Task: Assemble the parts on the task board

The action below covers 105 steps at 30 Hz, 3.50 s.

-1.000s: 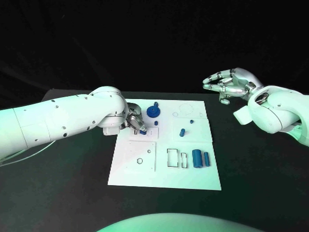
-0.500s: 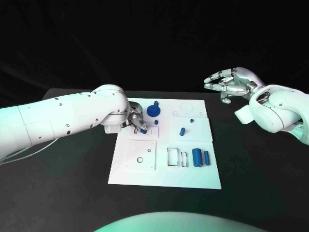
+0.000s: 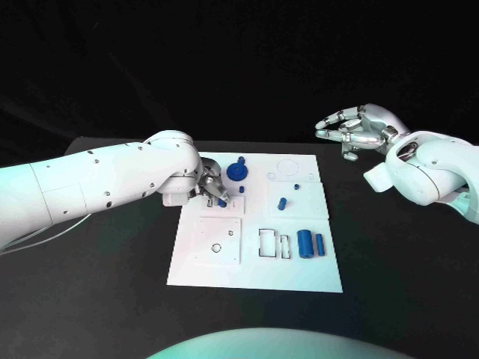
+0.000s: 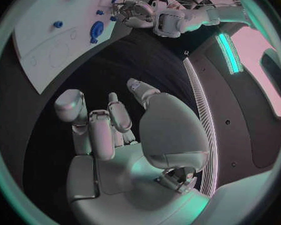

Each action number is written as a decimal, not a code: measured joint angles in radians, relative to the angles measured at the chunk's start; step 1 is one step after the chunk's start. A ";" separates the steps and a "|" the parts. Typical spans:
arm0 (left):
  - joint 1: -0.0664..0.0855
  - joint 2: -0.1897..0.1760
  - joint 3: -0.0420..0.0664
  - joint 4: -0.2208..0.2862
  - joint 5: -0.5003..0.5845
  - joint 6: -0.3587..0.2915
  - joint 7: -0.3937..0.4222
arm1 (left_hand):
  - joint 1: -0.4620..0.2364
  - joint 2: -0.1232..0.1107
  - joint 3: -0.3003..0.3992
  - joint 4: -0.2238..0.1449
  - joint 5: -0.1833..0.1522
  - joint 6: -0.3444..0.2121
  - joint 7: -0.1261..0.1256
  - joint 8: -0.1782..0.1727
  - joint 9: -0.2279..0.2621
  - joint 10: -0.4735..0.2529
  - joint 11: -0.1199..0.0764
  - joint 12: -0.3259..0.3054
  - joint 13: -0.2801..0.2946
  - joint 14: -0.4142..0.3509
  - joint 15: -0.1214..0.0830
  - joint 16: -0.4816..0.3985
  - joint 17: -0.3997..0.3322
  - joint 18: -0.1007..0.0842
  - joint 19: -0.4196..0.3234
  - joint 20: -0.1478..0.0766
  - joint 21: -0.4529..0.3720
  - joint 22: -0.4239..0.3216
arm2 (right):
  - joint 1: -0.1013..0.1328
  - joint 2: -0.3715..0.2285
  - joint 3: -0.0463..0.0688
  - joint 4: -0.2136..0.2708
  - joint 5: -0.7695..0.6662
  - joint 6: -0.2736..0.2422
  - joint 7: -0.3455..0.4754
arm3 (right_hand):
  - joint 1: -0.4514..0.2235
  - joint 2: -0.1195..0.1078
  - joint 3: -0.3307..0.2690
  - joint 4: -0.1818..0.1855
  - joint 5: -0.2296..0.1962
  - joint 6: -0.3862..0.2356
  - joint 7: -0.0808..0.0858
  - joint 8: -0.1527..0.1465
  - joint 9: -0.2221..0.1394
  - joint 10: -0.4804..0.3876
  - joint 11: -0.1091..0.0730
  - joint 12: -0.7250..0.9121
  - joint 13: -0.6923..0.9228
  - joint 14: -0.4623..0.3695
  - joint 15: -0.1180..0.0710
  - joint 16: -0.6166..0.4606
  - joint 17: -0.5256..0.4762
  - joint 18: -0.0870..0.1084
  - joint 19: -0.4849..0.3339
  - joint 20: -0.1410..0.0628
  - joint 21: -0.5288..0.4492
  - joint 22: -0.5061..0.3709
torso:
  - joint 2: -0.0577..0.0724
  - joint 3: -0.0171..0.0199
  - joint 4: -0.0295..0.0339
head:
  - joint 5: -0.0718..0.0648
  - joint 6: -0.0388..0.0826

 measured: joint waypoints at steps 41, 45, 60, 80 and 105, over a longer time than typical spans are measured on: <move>-0.001 0.004 -0.001 -0.019 -0.002 -0.006 -0.005 | -0.099 -0.018 -0.306 0.149 -0.052 0.033 -0.018 -0.021 0.005 0.000 0.000 0.009 0.003 0.000 -0.007 0.000 0.000 0.000 0.004 -0.003 0.000 0.002 | 0.000 -0.004 0.000 0.003 -0.003 0.003 -0.003 | 0.000 0.000 -0.010 0.010 -0.023 -0.004 -0.004 0.008 0.003 0.000 0.000 0.000 -0.004 0.000 0.000 -0.011 -0.018 0.000 -0.004 -0.004 -0.019 -0.012 | 0.000 -0.0007 0.0007 | -0.007 0.008; -0.006 -0.007 0.010 -0.010 -0.002 -0.009 -0.005 | -0.098 -0.017 -0.309 0.147 -0.052 0.032 -0.018 -0.027 0.005 0.000 0.000 0.008 0.003 0.000 -0.007 0.000 0.000 0.000 0.004 -0.003 0.000 0.002 | 0.000 -0.004 0.000 0.003 -0.003 0.003 -0.004 | 0.000 0.000 -0.010 0.009 -0.023 -0.004 -0.004 0.008 0.003 0.000 0.000 0.000 -0.004 0.000 0.000 -0.011 -0.018 0.000 -0.004 -0.004 -0.019 -0.012 | 0.000 -0.0009 0.0007 | -0.007 0.010; 0.082 -0.085 0.096 0.050 0.032 -0.013 -0.009 | -0.033 -0.003 -0.381 0.147 -0.052 -0.033 0.026 -0.152 -0.071 -0.037 0.029 -0.015 -0.042 0.000 0.012 -0.007 0.000 0.000 -0.005 0.006 -0.012 -0.013 | 0.000 -0.008 0.000 -0.008 -0.003 0.003 -0.004 | 0.000 0.000 -0.009 0.009 -0.023 -0.004 -0.004 0.008 0.003 0.000 0.000 0.000 -0.004 0.000 0.000 -0.011 -0.018 0.000 -0.004 -0.004 -0.019 -0.012 | -0.001 -0.0007 0.0017 | -0.011 0.022; 0.104 -0.003 0.067 -0.205 -0.024 -0.013 0.027 | 0.034 -0.009 -0.426 0.148 -0.052 -0.066 0.055 -0.245 -0.160 -0.049 0.052 -0.016 -0.050 -0.002 0.035 -0.010 0.000 0.000 -0.007 0.029 -0.016 -0.015 | -0.006 -0.003 -0.001 -0.017 -0.003 0.003 -0.002 | 0.000 0.000 -0.012 0.012 -0.027 -0.012 -0.003 0.012 0.004 -0.031 -0.003 -0.044 -0.052 0.000 0.000 -0.032 -0.058 0.000 -0.024 -0.002 -0.058 -0.044 | 0.001 -0.0013 0.0029 | 0.009 0.036; 0.024 0.076 0.053 -0.302 -0.045 0.041 0.079 | 0.040 -0.003 -0.432 0.148 -0.052 -0.048 0.051 -0.244 -0.164 -0.049 0.052 -0.016 -0.054 -0.002 0.035 -0.010 0.000 0.000 -0.007 0.029 -0.016 -0.017 | -0.009 0.004 -0.001 -0.017 -0.002 0.003 -0.001 | 0.005 0.005 -0.009 0.015 -0.009 -0.012 -0.003 0.016 0.005 -0.035 -0.006 -0.052 -0.060 0.000 0.000 -0.040 -0.063 0.000 -0.027 -0.005 -0.070 -0.052 | 0.000 -0.0001 0.0034 | 0.016 0.029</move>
